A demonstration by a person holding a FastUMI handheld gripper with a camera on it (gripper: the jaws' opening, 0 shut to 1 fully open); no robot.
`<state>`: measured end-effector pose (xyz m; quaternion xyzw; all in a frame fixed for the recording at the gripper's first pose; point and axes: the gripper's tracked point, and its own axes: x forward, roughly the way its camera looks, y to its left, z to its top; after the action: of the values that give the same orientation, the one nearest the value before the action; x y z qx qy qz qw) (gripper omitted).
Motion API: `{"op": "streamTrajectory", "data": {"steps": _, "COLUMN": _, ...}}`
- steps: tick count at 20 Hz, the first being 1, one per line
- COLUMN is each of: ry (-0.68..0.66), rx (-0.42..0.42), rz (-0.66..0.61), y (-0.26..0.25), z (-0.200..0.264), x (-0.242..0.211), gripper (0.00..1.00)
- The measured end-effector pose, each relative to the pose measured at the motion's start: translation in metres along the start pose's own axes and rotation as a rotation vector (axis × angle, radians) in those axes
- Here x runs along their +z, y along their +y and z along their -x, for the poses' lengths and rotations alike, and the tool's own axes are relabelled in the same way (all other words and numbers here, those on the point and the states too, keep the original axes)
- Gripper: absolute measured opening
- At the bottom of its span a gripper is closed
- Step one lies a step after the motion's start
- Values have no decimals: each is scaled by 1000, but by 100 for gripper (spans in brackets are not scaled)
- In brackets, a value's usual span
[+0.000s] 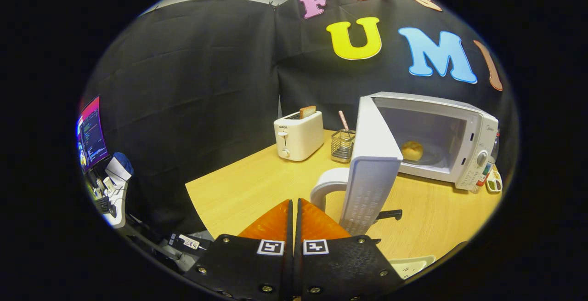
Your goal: Open the microwave, put the food inside, and close the microwave door.
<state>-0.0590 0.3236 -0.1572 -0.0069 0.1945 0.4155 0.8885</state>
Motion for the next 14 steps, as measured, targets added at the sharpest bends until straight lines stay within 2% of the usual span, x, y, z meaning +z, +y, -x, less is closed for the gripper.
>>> {"op": "streamTrajectory", "data": {"steps": 5, "ry": -11, "rx": -61, "rz": -31, "y": -32, "z": 11, "x": 2, "gripper": 1}}
{"op": "streamTrajectory", "data": {"steps": 14, "ry": -16, "rx": -275, "rz": -97, "y": -141, "z": 26, "x": 8, "gripper": 1}}
